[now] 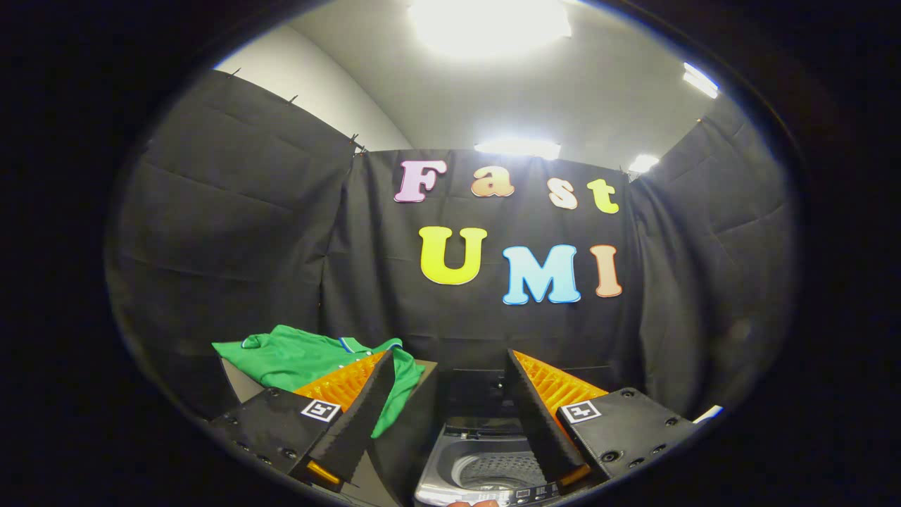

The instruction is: Put the clothes into the washing machine and then close the washing machine lid.

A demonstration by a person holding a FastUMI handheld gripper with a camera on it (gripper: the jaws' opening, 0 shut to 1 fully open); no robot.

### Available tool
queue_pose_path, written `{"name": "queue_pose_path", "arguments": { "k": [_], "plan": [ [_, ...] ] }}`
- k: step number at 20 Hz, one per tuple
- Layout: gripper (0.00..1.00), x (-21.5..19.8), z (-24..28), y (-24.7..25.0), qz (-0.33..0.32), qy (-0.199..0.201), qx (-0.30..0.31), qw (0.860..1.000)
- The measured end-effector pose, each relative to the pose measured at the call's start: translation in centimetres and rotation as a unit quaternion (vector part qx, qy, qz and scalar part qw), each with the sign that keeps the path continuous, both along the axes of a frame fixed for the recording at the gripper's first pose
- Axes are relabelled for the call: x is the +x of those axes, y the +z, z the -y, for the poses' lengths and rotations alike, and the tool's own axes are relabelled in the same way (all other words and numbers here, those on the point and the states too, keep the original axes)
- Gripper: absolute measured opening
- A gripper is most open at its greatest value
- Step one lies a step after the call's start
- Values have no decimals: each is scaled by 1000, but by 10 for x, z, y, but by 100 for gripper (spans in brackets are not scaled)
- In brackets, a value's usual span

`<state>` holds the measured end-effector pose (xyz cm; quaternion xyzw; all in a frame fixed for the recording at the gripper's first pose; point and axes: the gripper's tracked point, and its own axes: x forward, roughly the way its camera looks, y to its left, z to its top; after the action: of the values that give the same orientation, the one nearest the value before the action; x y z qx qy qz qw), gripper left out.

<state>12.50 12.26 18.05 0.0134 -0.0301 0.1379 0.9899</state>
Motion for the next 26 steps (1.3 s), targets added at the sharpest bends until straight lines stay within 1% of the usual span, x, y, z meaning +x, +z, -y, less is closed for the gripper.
{"name": "queue_pose_path", "arguments": {
  "k": [4, 6, 9, 13, 16, 18, 21, 24, 26],
  "plan": [
    [98, 33, -53, 12, -78, 39, 25, 996],
    [98, 49, -73, 17, -106, 43, 32, 993],
    [97, 73, -102, 15, -152, 44, 15, 987],
    [96, 98, -141, 5, -201, 59, -18, 978],
    [96, 105, -163, -9, -247, 69, -18, 966],
    [96, 108, -174, -19, -277, 69, -20, 958],
    [96, 114, -188, -35, -315, 67, -39, 946],
    [96, 124, -198, -50, -338, 65, -69, 936],
    [96, 125, -204, -60, -341, 62, -82, 934]
  ]
}}
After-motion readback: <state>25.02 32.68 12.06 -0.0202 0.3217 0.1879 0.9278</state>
